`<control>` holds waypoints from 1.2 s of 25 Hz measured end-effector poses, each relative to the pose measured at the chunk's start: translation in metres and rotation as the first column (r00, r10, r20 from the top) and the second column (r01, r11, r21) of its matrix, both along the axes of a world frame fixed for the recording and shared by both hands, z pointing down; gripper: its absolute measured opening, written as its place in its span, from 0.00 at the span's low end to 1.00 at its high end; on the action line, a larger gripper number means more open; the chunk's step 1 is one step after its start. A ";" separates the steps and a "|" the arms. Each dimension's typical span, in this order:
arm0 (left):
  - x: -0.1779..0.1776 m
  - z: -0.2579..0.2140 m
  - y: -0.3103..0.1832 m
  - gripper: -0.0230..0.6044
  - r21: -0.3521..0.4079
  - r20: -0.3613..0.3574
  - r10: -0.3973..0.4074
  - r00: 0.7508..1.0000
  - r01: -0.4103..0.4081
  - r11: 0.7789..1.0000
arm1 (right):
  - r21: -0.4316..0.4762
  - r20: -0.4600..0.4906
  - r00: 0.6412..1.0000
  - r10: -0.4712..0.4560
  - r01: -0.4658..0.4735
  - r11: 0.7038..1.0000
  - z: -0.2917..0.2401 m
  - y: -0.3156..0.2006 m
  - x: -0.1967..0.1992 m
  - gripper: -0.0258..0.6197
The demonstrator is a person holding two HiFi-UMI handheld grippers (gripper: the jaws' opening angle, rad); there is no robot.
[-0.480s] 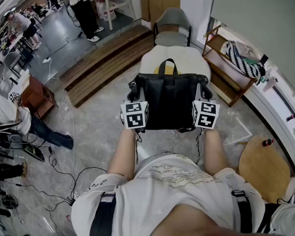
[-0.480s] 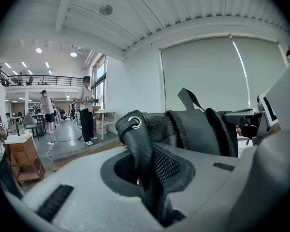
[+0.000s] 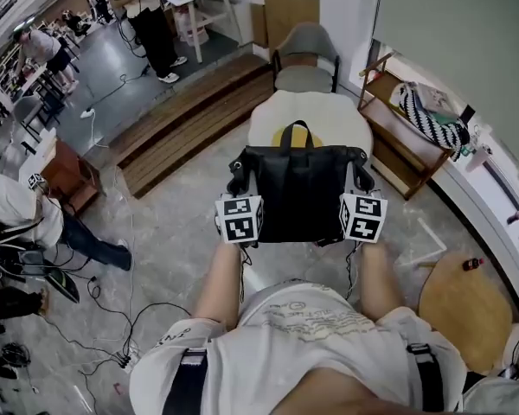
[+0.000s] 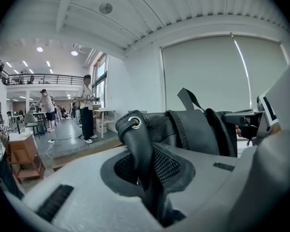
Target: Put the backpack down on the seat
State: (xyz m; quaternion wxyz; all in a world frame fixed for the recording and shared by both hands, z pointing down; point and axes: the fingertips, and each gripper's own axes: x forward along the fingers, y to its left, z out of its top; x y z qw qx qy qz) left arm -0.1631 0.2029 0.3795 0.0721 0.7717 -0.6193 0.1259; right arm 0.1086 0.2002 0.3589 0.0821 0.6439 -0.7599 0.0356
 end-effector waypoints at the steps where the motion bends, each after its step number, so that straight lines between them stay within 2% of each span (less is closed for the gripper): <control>1: 0.003 0.003 0.000 0.14 -0.004 0.000 -0.003 1.000 0.003 1.000 | -0.004 0.001 1.000 -0.001 0.001 1.000 0.003 0.000 0.003 0.10; 11: 0.037 0.010 -0.011 0.14 -0.010 -0.005 -0.018 1.000 0.018 1.000 | -0.003 -0.004 1.000 -0.017 0.017 1.000 0.010 -0.009 0.037 0.10; 19: 0.042 0.015 -0.028 0.14 -0.021 -0.041 -0.029 0.999 0.028 0.999 | 0.005 -0.025 0.999 -0.035 0.035 0.999 0.007 -0.029 0.041 0.10; 30: 0.047 0.026 -0.099 0.14 -0.033 -0.077 0.006 0.997 -0.008 0.999 | -0.004 -0.054 0.999 0.002 -0.002 1.000 0.012 -0.086 0.044 0.10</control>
